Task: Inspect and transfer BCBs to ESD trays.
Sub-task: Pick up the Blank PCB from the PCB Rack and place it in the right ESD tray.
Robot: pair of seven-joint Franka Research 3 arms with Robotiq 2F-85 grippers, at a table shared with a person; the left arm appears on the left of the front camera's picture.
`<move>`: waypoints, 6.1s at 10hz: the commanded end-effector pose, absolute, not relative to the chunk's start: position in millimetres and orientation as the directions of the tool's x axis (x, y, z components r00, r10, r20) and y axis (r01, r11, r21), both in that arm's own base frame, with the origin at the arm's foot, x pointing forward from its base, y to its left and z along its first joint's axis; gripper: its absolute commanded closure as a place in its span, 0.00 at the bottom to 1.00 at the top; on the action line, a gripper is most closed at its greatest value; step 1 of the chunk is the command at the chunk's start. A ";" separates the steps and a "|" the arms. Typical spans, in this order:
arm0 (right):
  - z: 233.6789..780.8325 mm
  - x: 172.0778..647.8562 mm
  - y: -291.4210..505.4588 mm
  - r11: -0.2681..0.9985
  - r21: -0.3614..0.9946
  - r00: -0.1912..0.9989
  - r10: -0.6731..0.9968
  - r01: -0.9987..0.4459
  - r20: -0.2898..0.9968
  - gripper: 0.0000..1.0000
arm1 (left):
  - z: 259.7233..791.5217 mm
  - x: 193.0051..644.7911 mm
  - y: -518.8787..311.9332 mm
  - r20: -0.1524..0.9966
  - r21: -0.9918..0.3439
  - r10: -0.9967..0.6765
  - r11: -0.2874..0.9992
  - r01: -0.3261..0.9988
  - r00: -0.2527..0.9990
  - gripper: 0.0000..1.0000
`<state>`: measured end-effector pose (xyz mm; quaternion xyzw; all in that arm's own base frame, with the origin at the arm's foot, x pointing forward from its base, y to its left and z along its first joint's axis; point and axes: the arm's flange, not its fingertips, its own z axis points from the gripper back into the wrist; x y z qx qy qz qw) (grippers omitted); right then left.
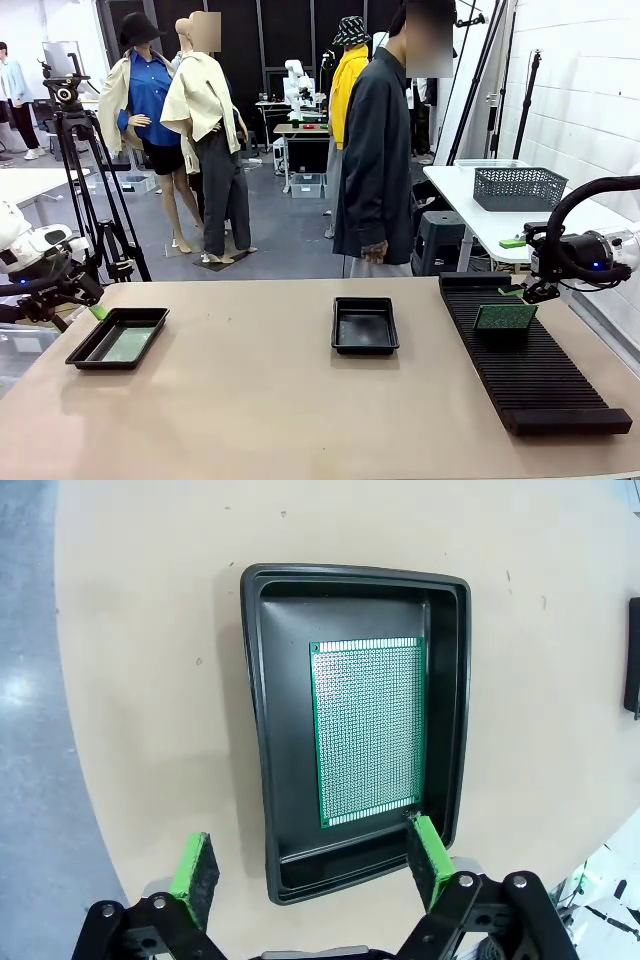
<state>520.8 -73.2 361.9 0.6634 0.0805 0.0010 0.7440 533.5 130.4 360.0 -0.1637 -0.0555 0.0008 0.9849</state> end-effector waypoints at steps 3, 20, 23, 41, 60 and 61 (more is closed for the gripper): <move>363.2 520.1 -71.3 0.130 0.984 0.986 0.097 0.120 -0.133 0.00 | 359.7 533.2 130.9 0.112 -0.321 0.018 0.947 0.019 0.994 0.00; 363.2 520.1 -71.3 0.130 0.984 0.986 0.097 0.120 -0.133 0.00 | 384.6 531.1 197.4 -0.148 -0.897 -0.024 0.424 -0.124 0.989 0.00; 363.2 520.1 -71.3 0.130 0.984 0.986 0.097 0.120 -0.133 0.00 | 384.6 531.1 197.4 -0.148 -0.897 -0.024 0.424 -0.124 0.989 0.00; 401.7 575.8 5.3 0.295 0.074 0.304 0.929 -0.953 0.208 0.00 | 384.6 531.1 197.4 -0.148 -0.897 -0.024 0.424 -0.124 0.989 0.00; 371.9 582.0 5.3 0.083 -0.082 0.079 0.995 -0.993 0.054 0.28 | 384.6 531.1 197.4 -0.148 -0.897 -0.024 0.424 -0.124 0.989 0.00; 373.2 582.4 6.9 0.081 -0.079 0.076 0.995 -0.994 0.064 0.38 | 384.6 531.1 197.4 -0.148 -0.897 -0.024 0.424 -0.124 0.989 0.00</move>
